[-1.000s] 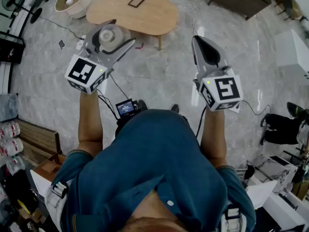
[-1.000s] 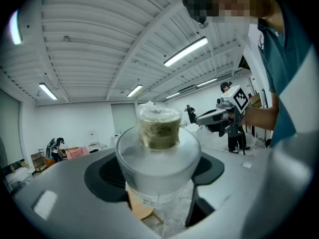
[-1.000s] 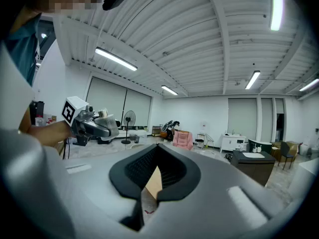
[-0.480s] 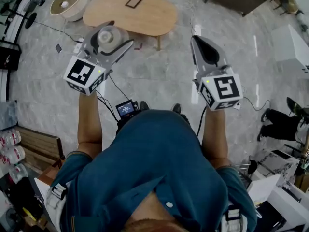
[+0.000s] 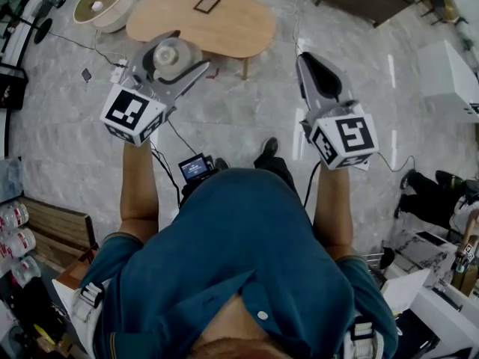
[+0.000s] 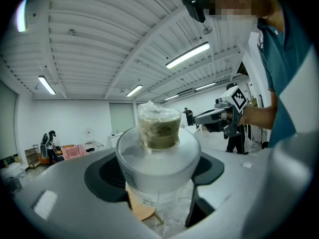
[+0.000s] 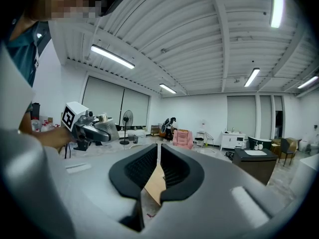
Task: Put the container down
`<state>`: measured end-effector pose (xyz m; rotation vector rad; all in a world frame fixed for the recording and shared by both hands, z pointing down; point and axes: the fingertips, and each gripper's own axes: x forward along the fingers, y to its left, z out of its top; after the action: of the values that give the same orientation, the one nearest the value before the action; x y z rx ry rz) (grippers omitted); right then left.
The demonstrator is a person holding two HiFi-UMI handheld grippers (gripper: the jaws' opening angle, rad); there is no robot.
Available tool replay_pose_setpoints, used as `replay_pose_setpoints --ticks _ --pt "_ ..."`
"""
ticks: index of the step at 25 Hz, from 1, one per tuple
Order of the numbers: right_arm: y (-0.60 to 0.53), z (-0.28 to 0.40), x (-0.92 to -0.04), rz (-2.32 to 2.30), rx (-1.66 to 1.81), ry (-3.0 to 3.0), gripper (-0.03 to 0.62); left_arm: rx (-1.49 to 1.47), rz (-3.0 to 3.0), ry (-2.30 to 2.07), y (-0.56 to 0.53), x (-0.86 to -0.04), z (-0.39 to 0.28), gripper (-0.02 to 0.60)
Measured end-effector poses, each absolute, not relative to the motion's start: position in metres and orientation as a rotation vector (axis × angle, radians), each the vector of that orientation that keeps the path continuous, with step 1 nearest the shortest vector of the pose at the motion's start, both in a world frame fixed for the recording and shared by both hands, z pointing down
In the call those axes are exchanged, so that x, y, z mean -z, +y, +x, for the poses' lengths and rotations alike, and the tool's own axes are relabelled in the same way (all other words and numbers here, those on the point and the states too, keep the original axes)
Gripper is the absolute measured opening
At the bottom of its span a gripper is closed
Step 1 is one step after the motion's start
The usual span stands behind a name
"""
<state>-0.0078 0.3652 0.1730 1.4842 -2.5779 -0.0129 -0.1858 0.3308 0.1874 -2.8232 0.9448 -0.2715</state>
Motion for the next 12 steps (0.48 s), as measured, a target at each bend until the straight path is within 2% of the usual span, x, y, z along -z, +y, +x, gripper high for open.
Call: replay_pose_setpoints --ticks 8,12 --pt "0.291 -0.004 -0.191 1.339 -0.013 -2.666 0.014 0.326 -2.804 1.095 0.278 -0.2 -0.188 0.336" --pt "0.244 0.017 -0.187 1.266 -0.02 -2.715 0.014 0.349 -2.776 1.169 0.244 -0.195 -0.167 0.336"
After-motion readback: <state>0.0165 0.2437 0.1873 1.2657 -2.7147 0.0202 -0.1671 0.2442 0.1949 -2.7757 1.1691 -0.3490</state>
